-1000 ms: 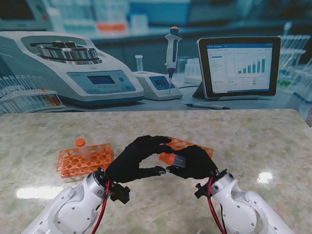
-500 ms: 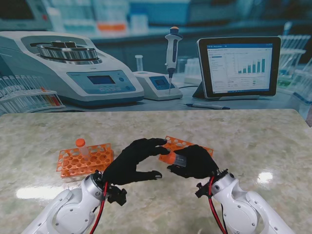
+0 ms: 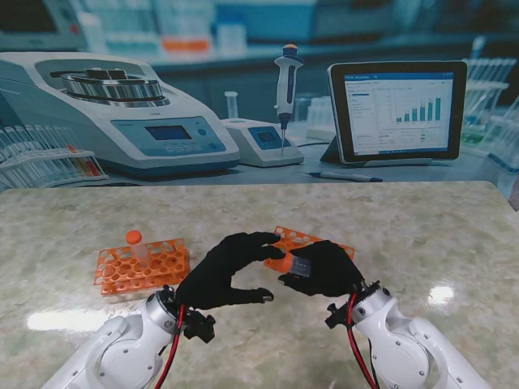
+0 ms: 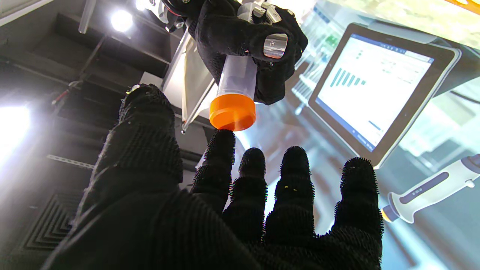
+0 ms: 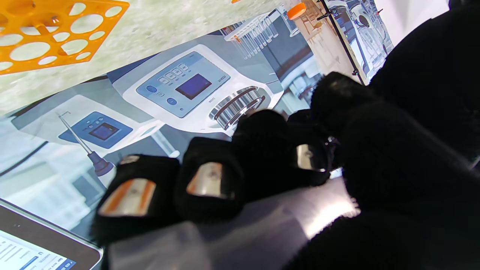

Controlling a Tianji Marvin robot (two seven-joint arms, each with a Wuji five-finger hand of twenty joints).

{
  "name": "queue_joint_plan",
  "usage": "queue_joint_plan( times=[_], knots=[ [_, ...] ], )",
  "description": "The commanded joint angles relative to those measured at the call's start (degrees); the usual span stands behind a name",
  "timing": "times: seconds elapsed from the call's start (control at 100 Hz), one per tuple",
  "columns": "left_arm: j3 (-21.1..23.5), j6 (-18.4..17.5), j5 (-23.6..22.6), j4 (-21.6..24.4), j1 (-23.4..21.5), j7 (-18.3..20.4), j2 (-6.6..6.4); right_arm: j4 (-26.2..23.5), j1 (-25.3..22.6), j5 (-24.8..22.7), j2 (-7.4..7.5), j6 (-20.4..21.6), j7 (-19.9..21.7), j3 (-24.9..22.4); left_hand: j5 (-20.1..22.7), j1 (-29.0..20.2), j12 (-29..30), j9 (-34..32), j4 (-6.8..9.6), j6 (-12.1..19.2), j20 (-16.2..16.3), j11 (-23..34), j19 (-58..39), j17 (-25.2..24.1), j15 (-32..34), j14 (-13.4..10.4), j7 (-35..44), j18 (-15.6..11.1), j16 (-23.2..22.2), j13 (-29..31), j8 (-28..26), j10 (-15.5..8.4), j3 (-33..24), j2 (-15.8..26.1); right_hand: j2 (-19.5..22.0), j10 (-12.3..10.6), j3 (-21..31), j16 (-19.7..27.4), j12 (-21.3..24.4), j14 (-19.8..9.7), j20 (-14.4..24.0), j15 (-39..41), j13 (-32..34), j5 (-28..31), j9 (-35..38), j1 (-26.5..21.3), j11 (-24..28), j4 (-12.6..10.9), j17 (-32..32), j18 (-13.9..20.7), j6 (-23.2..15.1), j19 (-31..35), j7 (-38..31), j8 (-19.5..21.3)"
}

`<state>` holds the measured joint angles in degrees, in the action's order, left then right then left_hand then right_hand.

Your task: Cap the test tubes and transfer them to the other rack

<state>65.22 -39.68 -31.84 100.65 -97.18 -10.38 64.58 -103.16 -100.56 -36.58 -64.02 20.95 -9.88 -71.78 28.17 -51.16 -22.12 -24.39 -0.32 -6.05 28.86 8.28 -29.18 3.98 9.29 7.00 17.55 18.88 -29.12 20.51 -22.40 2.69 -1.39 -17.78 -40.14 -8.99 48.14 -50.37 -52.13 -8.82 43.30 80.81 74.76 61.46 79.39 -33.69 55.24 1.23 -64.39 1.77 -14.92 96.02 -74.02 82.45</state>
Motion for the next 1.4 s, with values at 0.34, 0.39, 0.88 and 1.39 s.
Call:
queue_joint_plan(
  times=[0.34, 0.39, 0.88, 1.39],
  knots=[
    [-1.25, 1.42, -1.51, -0.79, 1.30, -0.79, 0.33, -0.29, 0.10, -0.96, -0.20, -0.66, -0.37, 0.19, -0.22, 0.90, 0.46, 0.38, -0.93, -0.91, 1.13, 0.07, -1.18, 0.44, 0.53, -1.26, -0.75, 0.53, -0.24, 0.30, -0.15, 0.49, -3.74, -1.51, 2.45, 1.86, 0.80, -4.48, -1.22, -8.28, 3.81, 11.61, 1.28, 3.68, 3.12, -2.40, 0.66, -0.86, -4.55, 5.34, -1.63, 17.98, -2.53, 1.72],
    [-1.34, 1.52, -1.45, -0.88, 1.45, -0.78, 0.34, -0.31, 0.08, -0.96, -0.20, -0.59, -0.36, 0.16, -0.27, 1.09, 0.46, 0.41, -1.00, -1.09, 1.12, 0.08, -1.31, 0.46, 0.52, -1.23, -0.91, 0.49, -0.24, 0.25, -0.04, 0.45, -4.17, -1.61, 2.43, 1.88, 0.80, -4.48, -1.23, -8.28, 3.81, 11.61, 1.28, 3.68, 3.10, -2.40, 0.66, -0.85, -4.55, 5.34, -1.63, 17.98, -2.53, 1.72],
    [-1.58, 1.69, -1.38, -0.96, 2.21, -0.93, 0.43, -0.54, -0.19, -0.92, -0.20, -0.11, -0.40, -0.07, -0.14, 2.47, 0.55, 0.96, -1.57, -1.69, 0.78, -0.08, -1.79, 0.43, 0.57, -1.28, -3.63, 0.19, -0.32, 0.02, 2.04, 0.87, -8.55, -2.92, 2.47, 1.85, 0.75, -4.45, -1.25, -8.16, 3.77, 11.63, 1.28, 3.68, 3.10, -2.39, 0.68, -0.85, -4.53, 5.21, -1.63, 17.92, -2.53, 1.72],
    [-2.38, 2.97, -1.43, -1.60, 3.12, -1.09, 0.48, -0.86, -0.47, -0.88, -0.20, -0.03, -0.40, -0.10, 0.28, 3.95, 0.62, 1.06, -2.13, -1.96, 0.62, -0.08, -1.98, 0.45, 0.66, -1.28, -4.96, 0.07, -0.39, -0.05, 3.23, 1.08, -12.39, -3.64, 2.53, 1.83, 0.76, -4.44, -1.26, -8.21, 3.76, 11.64, 1.28, 3.68, 3.10, -2.40, 0.67, -0.84, -4.53, 5.18, -1.63, 17.92, -2.53, 1.72]
  ],
)
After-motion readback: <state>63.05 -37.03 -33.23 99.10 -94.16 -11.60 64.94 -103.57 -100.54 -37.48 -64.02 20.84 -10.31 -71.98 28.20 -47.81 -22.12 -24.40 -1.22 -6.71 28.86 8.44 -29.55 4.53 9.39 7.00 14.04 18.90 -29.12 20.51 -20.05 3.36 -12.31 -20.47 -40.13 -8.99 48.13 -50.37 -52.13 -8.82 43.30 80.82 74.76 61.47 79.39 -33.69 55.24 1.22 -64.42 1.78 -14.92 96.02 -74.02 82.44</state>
